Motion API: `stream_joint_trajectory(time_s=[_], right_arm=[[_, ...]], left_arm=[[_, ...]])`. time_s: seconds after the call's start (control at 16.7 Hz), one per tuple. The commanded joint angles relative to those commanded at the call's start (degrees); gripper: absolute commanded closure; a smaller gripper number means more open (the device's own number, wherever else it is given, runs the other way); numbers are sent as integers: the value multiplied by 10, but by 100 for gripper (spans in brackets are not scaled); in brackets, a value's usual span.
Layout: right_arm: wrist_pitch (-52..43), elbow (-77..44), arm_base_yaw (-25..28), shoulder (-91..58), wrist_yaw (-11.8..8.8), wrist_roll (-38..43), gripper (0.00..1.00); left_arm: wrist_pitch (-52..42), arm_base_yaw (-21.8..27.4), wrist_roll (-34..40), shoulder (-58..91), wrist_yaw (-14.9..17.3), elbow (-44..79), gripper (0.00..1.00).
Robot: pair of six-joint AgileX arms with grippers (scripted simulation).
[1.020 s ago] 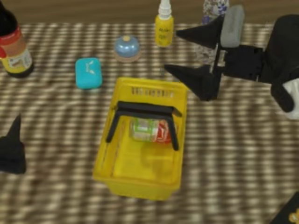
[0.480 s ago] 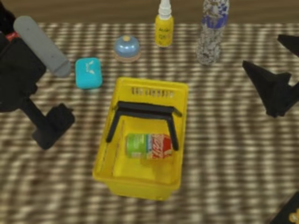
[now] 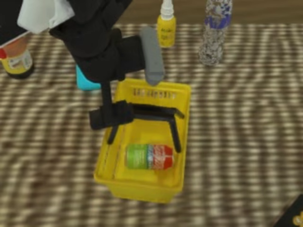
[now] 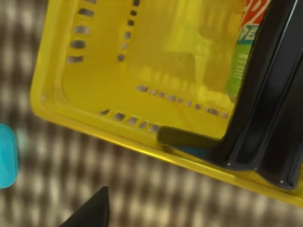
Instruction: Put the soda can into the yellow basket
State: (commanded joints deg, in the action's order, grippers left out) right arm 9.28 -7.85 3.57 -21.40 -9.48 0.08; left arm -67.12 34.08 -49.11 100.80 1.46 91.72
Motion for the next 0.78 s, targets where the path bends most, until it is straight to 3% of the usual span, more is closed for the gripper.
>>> stream_joint_trajectory(time_s=[0.18, 0.36, 0.78], right_arm=[[-55, 48, -17, 122, 55, 0, 0], [-85, 73, -27, 195, 87, -1, 0], [-93, 79, -30, 214, 95, -1, 0]], left_arm=[[-66, 32, -48, 106, -6, 95, 0], [-107, 51, -78, 172, -12, 155, 0], [-118, 54, -86, 191, -13, 171, 0]])
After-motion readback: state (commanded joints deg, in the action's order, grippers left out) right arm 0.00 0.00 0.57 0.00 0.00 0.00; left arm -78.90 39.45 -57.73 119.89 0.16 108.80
